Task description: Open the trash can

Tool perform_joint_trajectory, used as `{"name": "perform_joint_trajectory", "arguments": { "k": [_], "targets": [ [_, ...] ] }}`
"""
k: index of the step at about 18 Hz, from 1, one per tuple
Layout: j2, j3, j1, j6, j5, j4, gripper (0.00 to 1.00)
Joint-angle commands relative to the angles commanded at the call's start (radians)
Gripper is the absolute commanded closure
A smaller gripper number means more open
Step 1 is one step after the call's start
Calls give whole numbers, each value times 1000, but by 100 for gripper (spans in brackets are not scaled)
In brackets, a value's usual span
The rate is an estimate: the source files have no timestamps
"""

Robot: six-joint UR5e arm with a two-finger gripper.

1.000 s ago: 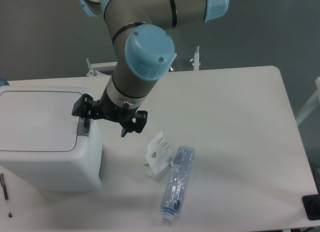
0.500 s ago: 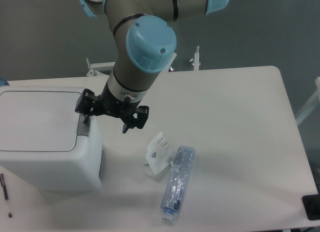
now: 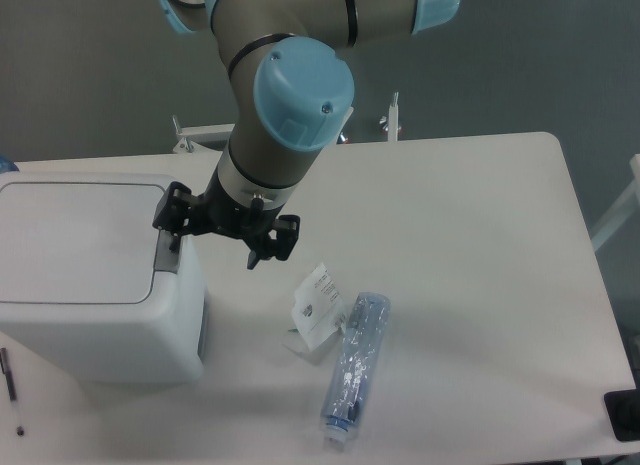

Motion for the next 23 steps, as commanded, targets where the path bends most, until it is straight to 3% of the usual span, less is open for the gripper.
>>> {"name": "perform_joint_trajectory", "arguments": {
  "k": [17, 21, 23],
  "targets": [
    [5, 2, 2, -5, 0, 0, 0],
    [11, 11, 46, 5, 0, 11, 0],
    [12, 12, 74, 12, 0, 46, 0]
  ]
}}
